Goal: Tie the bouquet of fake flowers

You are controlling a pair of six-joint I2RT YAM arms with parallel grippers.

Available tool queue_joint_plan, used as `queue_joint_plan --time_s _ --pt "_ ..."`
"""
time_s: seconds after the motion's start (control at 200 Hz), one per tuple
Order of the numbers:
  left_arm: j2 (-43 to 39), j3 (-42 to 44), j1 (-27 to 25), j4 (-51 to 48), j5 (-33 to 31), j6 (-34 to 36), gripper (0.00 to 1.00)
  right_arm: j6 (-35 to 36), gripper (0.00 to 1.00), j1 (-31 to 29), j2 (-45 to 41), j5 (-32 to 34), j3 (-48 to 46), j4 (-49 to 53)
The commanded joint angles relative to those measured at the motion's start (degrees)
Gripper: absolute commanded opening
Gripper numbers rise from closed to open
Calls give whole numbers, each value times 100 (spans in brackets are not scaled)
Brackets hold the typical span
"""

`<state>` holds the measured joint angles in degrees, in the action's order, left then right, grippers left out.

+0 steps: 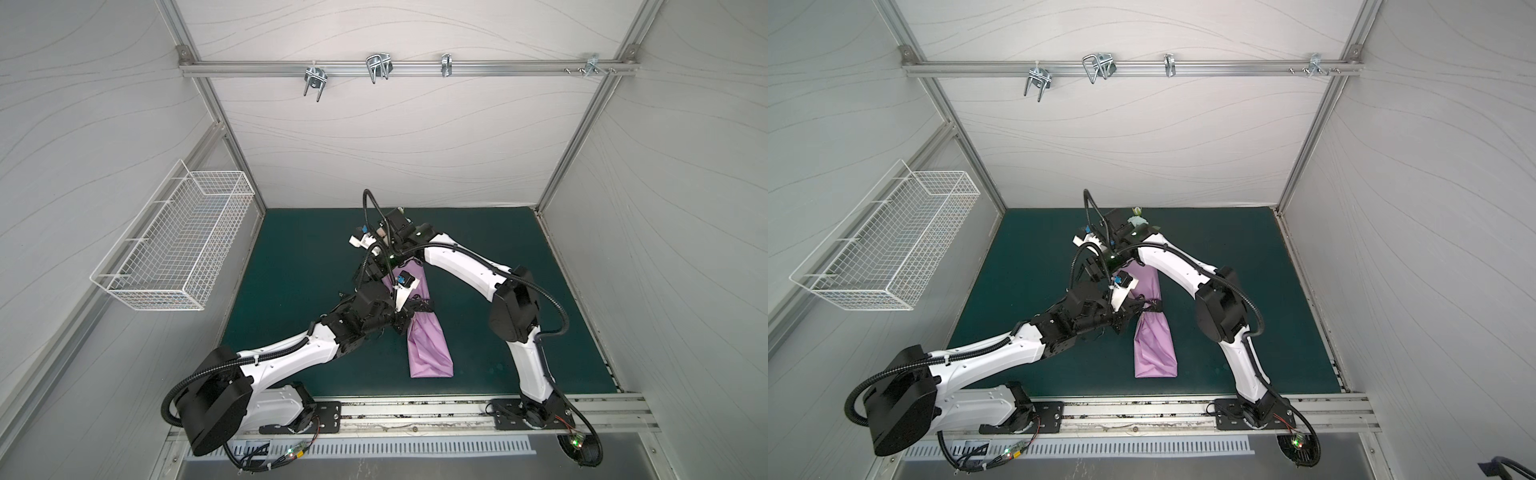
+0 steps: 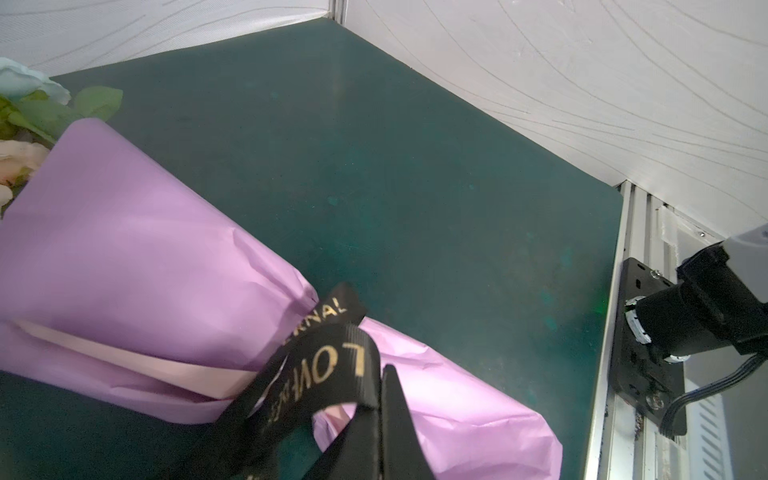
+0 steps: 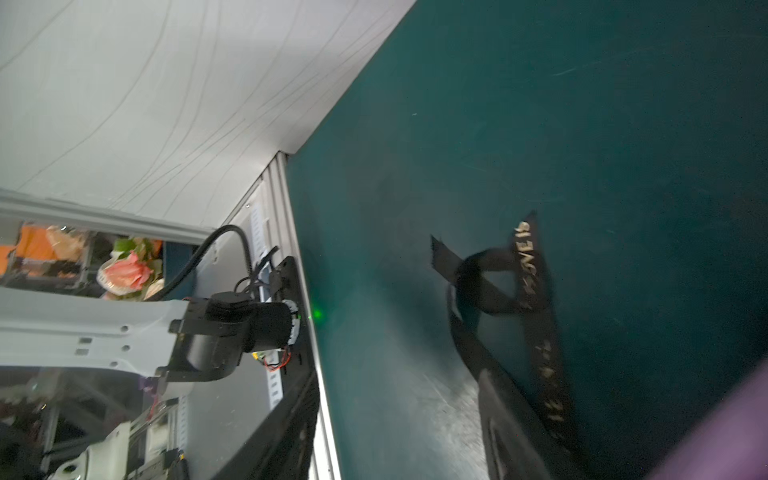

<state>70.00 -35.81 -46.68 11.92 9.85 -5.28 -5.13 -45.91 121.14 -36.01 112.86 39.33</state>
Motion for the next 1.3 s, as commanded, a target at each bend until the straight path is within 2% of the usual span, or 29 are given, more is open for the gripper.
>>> queue_joint_plan --time_s 0.0,0.105,0.165,0.27,0.355,0.48,0.61,0.78,0.935,1.045,1.295 --pt "100 -302 -22 -57 -284 99 0 -330 63 439 -924 780 -262 -207" --pt "136 -361 -15 -101 -597 -90 0 -933 61 790 -1776 1941 -1215 -464" --pt "170 -423 19 -127 -786 -225 0 -1358 61 971 -2508 2552 -2206 -887" --pt "293 -517 266 -128 -702 -571 0 -1916 62 1080 -4030 3610 -4002 -1607" --pt "405 -627 504 -167 -503 -786 0 -2090 62 1020 -5159 4191 -5019 -1780" --pt "667 -1020 729 -548 -359 -912 0 -1985 60 530 -6286 5023 -5752 -1424" --pt "956 -1407 944 -930 -111 -1088 0 -1801 58 -387 -6671 5832 -5988 -899" --pt "1320 -1878 1360 -1407 254 -1440 0 -1679 53 -1976 -6272 6522 -5959 -888" --pt "1746 -2345 1794 -1815 715 -1574 0 -1112 53 -3121 -4861 6717 -5344 -1211" --pt "2119 -2653 2190 -1940 1218 -1760 0 -640 50 -3378 -3659 6553 -4783 -1455" --pt "2924 -3500 2596 -2599 1954 -1629 0 630 52 -3230 -1533 6216 -3625 -2233"
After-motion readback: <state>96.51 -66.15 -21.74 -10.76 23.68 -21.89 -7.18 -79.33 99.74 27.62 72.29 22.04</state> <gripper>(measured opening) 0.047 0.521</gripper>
